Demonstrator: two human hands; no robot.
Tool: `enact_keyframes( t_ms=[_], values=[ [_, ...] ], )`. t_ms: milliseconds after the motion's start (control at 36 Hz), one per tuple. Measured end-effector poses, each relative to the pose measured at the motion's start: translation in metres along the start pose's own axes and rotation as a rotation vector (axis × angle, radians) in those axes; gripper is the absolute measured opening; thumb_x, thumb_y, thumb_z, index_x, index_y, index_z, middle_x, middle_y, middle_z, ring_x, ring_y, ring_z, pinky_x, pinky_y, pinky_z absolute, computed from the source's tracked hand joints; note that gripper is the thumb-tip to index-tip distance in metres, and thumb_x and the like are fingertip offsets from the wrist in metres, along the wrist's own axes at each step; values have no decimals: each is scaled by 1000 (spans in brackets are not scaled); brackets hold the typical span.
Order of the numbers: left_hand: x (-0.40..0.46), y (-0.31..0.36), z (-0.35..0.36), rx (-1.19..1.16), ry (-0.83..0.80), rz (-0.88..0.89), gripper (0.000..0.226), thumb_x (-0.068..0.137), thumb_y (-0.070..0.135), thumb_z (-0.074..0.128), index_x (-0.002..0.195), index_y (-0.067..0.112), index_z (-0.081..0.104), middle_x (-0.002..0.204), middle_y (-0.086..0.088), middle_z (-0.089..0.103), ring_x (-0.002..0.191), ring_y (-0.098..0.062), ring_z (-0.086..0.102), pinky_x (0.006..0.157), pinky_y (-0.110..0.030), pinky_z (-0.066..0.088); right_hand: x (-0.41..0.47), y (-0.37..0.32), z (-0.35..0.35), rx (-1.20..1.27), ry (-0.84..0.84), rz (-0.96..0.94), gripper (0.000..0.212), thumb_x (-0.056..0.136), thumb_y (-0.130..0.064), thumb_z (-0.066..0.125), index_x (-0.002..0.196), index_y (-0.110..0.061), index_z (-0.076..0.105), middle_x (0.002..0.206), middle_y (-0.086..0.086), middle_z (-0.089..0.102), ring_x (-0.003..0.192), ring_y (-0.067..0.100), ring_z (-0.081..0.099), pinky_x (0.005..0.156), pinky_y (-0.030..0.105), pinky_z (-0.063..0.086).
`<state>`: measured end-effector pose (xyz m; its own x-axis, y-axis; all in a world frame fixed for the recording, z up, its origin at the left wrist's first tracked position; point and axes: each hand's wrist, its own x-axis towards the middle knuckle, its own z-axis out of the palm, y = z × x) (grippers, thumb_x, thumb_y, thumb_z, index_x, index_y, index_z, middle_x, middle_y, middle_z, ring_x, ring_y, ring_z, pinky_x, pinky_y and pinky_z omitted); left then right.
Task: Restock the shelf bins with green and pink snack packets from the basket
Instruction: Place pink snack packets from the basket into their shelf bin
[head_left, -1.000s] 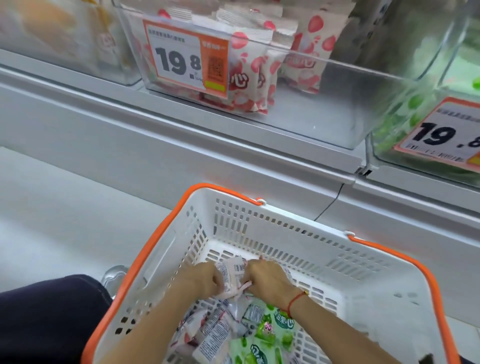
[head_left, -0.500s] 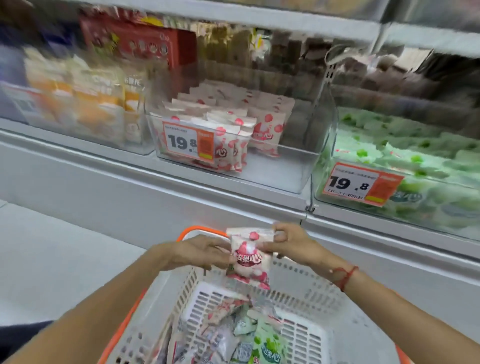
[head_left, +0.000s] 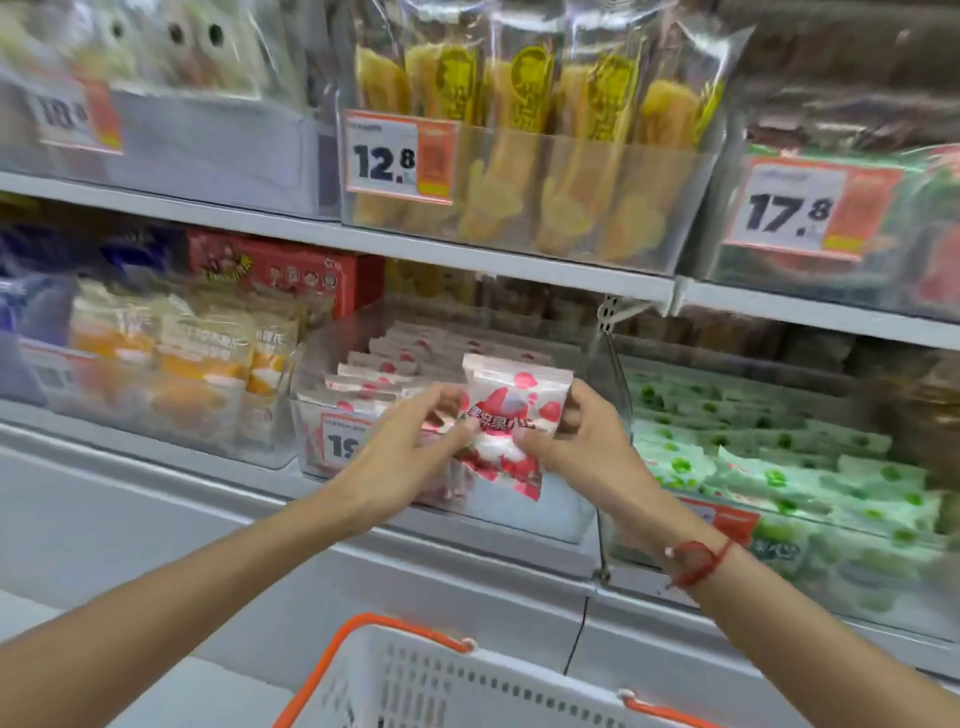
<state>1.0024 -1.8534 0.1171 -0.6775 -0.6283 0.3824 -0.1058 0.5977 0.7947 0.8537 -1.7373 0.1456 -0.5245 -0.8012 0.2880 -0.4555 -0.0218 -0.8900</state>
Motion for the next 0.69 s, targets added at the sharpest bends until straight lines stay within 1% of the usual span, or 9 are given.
enact_keyframes(
  t_ms=[28, 83, 167, 222, 278, 361, 389, 556, 695],
  values=[
    [6, -1, -2, 158, 62, 64, 30, 91, 53, 48, 116, 36, 50, 114, 17, 56, 108, -5, 52, 92, -29, 43, 9, -2, -3, -46, 56, -5, 33, 78, -5, 72, 102, -21, 56, 95, 2, 69, 89, 20, 66, 80, 41, 55],
    [14, -4, -7, 445, 119, 130, 38, 94, 53, 38, 127, 35, 45, 128, 16, 50, 120, -8, 43, 102, -33, 34, 33, -2, -9, -209, 143, 34, 32, 76, -12, 70, 103, -17, 54, 98, 3, 67, 94, 24, 63, 86, 47, 52],
    [18, -17, -12, 740, 35, 140, 54, 95, 53, 16, 134, 28, 45, 136, 11, 47, 127, -11, 38, 105, -31, 26, 64, -1, -10, -509, 92, 160, 31, 72, -17, 66, 102, -17, 55, 100, 4, 65, 93, 24, 62, 82, 45, 54],
    [14, -27, -15, 834, -35, 175, 72, 87, 56, 1, 135, 29, 47, 137, 12, 48, 128, -10, 38, 108, -29, 22, 79, -1, -4, -520, 26, 276, 20, 73, -10, 70, 87, -14, 57, 93, 6, 64, 92, 24, 64, 80, 44, 57],
    [11, -39, -16, 877, -70, 202, 77, 85, 58, -3, 137, 30, 46, 138, 13, 48, 130, -10, 38, 112, -30, 16, 91, 1, 1, -442, -24, 382, 25, 74, -6, 75, 83, -10, 52, 94, 7, 59, 96, 25, 64, 79, 42, 58],
    [10, -44, -18, 865, -81, 213, 73, 87, 58, 0, 139, 32, 42, 141, 14, 45, 133, -8, 36, 116, -31, 9, 104, 4, 4, -394, -8, 464, 49, 75, -6, 77, 115, -1, 50, 111, 15, 58, 96, 28, 63, 63, 36, 58],
    [10, -45, -18, 861, -86, 211, 73, 86, 59, 0, 140, 33, 41, 142, 15, 44, 134, -8, 34, 116, -31, 7, 107, 7, 4, -378, -3, 474, 50, 76, -5, 77, 117, -1, 49, 110, 15, 59, 90, 27, 64, 58, 34, 57],
    [10, -40, -18, 877, -121, 195, 78, 82, 60, -6, 141, 33, 36, 145, 14, 39, 136, -8, 30, 117, -32, 2, 115, 27, -5, -431, 106, 425, 17, 76, -2, 71, 89, -7, 61, 105, 16, 66, 92, 30, 67, 77, 43, 58],
    [10, -41, -15, 935, -111, 181, 80, 79, 60, -10, 140, 34, 34, 144, 15, 38, 134, -9, 31, 117, -32, 1, 109, 44, 13, -726, 86, 285, 23, 77, -15, 62, 98, -6, 64, 103, 15, 67, 95, 34, 65, 82, 39, 55]
  ],
)
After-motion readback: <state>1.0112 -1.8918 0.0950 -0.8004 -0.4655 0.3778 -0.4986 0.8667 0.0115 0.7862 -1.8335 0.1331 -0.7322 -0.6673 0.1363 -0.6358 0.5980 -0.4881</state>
